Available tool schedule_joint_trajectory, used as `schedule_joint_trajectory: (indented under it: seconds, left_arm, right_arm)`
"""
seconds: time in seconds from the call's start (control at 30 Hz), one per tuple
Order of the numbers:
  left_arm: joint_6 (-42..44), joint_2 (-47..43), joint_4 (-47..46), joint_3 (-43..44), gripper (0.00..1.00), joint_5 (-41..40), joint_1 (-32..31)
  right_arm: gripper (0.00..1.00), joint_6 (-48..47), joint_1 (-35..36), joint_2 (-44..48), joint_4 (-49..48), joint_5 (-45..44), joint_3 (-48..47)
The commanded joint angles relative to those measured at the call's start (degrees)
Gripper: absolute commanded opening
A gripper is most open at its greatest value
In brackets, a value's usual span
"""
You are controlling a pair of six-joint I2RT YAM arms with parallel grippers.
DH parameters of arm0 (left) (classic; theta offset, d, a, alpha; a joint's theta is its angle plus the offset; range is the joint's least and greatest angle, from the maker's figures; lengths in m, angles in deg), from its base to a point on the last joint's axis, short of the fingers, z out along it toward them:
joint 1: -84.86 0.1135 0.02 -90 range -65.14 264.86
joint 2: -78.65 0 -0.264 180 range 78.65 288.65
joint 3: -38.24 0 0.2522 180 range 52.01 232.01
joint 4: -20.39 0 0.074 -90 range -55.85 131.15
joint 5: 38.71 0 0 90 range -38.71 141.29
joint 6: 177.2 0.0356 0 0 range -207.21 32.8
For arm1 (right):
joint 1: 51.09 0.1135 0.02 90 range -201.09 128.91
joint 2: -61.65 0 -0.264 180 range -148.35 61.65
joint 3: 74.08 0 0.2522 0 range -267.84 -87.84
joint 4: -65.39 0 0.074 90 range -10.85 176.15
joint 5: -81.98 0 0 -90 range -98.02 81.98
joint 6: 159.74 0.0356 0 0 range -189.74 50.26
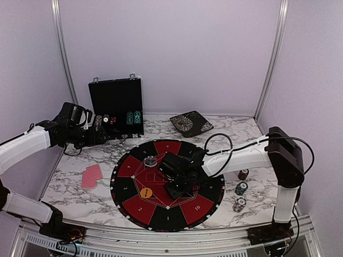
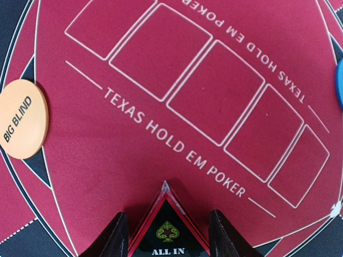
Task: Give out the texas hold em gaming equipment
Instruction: Pick up the all-in button from position 10.
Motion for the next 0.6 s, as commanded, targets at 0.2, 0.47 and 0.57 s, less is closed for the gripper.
schedule_joint_trajectory:
  seconds: [0.2, 0.47, 0.57]
  left_arm:
    - [0.47, -0.58, -2.04, -1.12, 0.99, 0.97, 0.46]
    - [0.75, -1.37, -3.43, -1.42, 0.99, 3.09, 0.41]
    - [1.05, -1.36, -3.42, -0.74, 0.99, 4.14, 0.39]
  right_arm:
    - [0.50, 0.30, -0.66, 2.07, 1.80, -2.26, -2.44]
    - [0.61, 0.23, -2.19, 6.93, 1.44, -5.58, -5.54]
    - [0.63, 0.83, -2.91, 10.26, 2.19, -8.72, -5.04]
